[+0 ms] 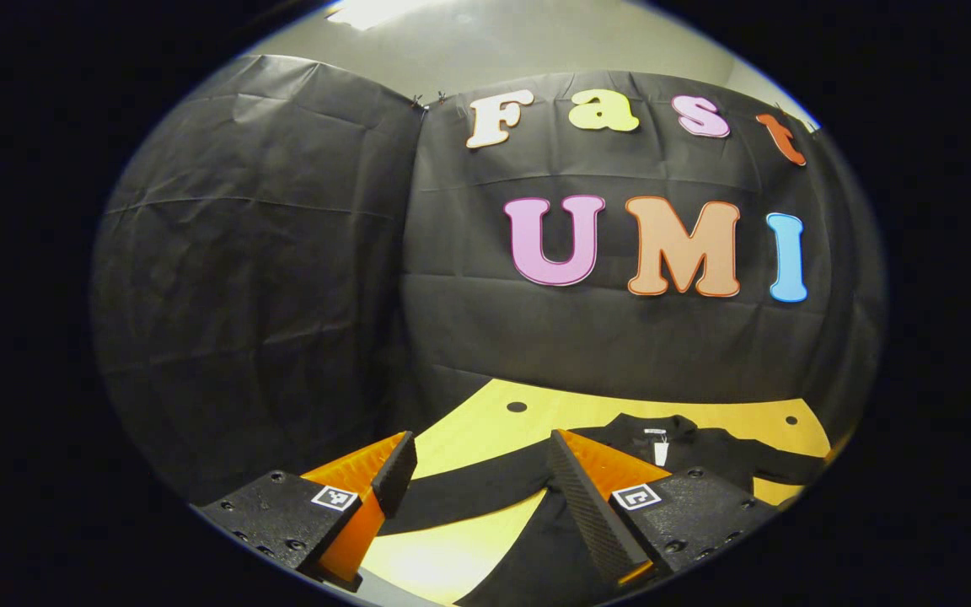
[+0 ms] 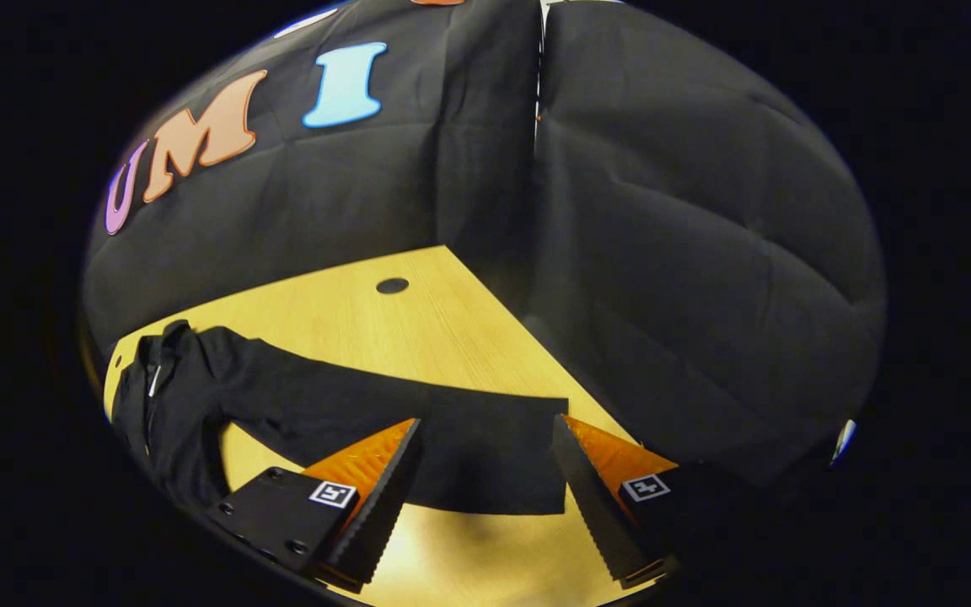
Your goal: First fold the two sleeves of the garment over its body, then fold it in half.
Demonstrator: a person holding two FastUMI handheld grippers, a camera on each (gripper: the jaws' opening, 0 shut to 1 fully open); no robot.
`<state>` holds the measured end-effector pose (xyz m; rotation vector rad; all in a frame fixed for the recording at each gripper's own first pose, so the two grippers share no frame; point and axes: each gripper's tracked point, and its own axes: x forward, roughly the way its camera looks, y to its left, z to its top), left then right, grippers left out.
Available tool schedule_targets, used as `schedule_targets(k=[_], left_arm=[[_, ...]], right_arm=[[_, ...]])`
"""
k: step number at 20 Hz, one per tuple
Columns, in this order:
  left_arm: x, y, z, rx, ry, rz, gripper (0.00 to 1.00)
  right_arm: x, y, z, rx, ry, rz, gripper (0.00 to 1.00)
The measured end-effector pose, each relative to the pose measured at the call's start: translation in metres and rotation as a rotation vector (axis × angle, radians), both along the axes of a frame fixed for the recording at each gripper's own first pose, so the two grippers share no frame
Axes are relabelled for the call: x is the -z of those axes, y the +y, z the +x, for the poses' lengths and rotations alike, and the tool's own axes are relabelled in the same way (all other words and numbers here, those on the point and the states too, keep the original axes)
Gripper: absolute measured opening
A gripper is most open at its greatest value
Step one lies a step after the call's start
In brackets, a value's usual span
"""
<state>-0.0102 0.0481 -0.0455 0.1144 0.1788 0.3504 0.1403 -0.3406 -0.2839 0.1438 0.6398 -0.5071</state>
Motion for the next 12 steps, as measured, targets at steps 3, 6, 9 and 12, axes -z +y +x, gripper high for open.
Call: schedule_targets(k=[3,6,9,12], left_arm=[[0.001,0.001,-0.001,-0.007,0.003,-0.015,0.93],[0.002,0.0,-0.001,-0.01,0.008,-0.011,0.93],[0.005,0.002,0.001,-0.018,0.018,-0.012,0.93],[0.009,0.002,0.003,-0.028,0.036,0.013,0.93]], right_arm=[[0.018,-0.005,0.002,0.008,0.029,0.024,0.98],[0.031,-0.007,-0.001,0.021,0.052,0.068,0.95],[0.044,-0.009,-0.001,0.025,0.075,0.079,0.98],[0.053,-0.009,-0.003,0.008,0.103,0.081,0.98]])
